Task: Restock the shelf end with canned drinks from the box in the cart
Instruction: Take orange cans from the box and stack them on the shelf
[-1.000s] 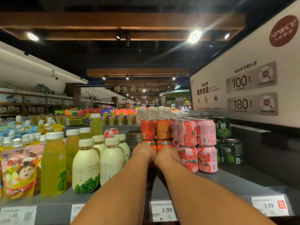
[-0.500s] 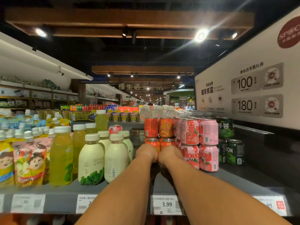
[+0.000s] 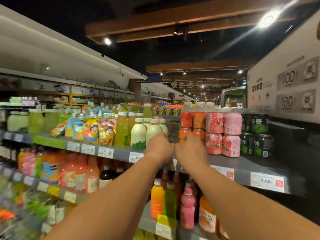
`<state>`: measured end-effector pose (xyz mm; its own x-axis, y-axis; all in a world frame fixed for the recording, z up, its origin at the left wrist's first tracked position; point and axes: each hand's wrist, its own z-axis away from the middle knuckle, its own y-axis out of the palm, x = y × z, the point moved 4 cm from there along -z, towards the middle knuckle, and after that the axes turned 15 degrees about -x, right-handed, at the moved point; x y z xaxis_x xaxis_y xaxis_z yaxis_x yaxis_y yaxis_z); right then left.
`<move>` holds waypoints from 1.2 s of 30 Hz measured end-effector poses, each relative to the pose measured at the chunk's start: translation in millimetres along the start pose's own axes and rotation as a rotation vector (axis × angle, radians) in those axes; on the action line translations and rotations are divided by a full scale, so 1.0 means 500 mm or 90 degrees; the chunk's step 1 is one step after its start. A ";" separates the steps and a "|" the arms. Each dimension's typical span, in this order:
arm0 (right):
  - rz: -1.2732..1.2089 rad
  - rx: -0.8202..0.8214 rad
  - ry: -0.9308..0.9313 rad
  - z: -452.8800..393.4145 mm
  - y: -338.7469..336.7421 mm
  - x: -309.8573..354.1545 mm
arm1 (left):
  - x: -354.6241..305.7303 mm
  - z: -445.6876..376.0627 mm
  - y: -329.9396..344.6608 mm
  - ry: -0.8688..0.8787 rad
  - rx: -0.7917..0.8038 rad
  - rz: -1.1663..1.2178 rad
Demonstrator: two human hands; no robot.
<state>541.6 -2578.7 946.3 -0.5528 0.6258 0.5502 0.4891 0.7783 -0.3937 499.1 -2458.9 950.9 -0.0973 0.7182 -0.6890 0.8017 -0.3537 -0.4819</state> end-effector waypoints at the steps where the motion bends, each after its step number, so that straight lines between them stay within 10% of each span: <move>1: -0.015 0.018 -0.022 0.042 0.007 0.009 | 0.033 0.035 -0.022 -0.012 -0.011 -0.021; 20: -0.096 0.527 -0.048 0.877 0.277 0.119 | 0.802 0.669 -0.313 -0.514 -0.136 -0.228; 36: -0.072 0.740 -0.063 1.101 0.581 0.081 | 1.113 0.712 -0.280 -0.732 -0.223 -0.168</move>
<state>289.7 -2298.6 448.8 -0.6282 0.5115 0.5863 -0.4496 0.3764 -0.8101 122.6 -2222.9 442.1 -0.6016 -0.2655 -0.7534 0.7761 0.0288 -0.6299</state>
